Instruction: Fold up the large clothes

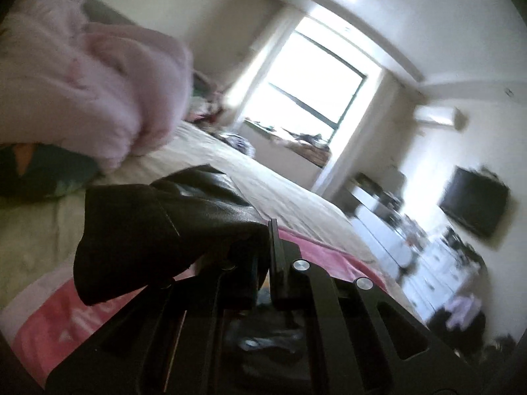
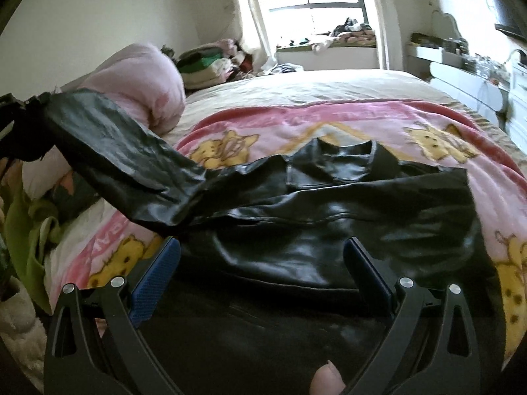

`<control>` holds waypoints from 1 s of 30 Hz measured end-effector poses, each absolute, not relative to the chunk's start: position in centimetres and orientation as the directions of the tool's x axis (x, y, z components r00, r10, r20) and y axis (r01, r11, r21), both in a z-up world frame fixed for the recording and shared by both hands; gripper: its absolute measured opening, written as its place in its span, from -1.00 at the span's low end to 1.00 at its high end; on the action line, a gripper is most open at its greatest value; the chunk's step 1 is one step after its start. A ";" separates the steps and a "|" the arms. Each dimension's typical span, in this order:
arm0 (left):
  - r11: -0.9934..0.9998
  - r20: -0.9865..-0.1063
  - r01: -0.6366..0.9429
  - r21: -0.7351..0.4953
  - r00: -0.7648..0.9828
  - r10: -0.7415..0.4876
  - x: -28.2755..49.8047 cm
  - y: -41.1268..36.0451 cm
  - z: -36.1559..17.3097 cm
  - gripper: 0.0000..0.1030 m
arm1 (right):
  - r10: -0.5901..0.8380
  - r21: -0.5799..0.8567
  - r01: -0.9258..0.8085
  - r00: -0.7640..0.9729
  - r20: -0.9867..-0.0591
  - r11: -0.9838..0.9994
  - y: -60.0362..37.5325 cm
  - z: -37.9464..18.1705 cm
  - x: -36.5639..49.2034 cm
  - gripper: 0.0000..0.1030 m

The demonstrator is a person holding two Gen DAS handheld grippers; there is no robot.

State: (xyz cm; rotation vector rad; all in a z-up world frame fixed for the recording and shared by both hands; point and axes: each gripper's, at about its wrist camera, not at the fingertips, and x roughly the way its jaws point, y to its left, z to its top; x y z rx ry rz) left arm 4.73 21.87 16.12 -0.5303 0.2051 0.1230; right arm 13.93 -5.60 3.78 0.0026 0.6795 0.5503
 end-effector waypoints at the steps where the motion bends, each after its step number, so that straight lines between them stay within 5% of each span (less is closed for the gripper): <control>1: 0.863 -0.223 -0.134 -0.486 0.974 0.025 5.2 21.0 16.2 -1.00 | 0.479 0.178 -0.474 0.649 -0.591 0.862 -6.1 3.9 13.8 0.91; 9: 0.911 -0.241 0.036 -0.411 0.959 -0.147 7.5 15.3 15.9 -1.00 | 0.392 0.178 -0.359 0.711 -0.584 0.916 -11.1 3.3 13.8 0.91; 17: 0.933 -0.353 0.170 -0.316 0.892 -0.282 11.5 9.5 12.0 -1.00 | 0.294 0.233 -0.191 0.757 -0.583 0.954 -17.2 2.5 14.2 0.91; 30: 0.940 -0.586 0.336 -0.061 0.750 -0.306 14.6 0.6 4.2 -1.00 | 0.224 0.280 -0.068 0.787 -0.575 0.958 -22.7 2.4 14.0 0.91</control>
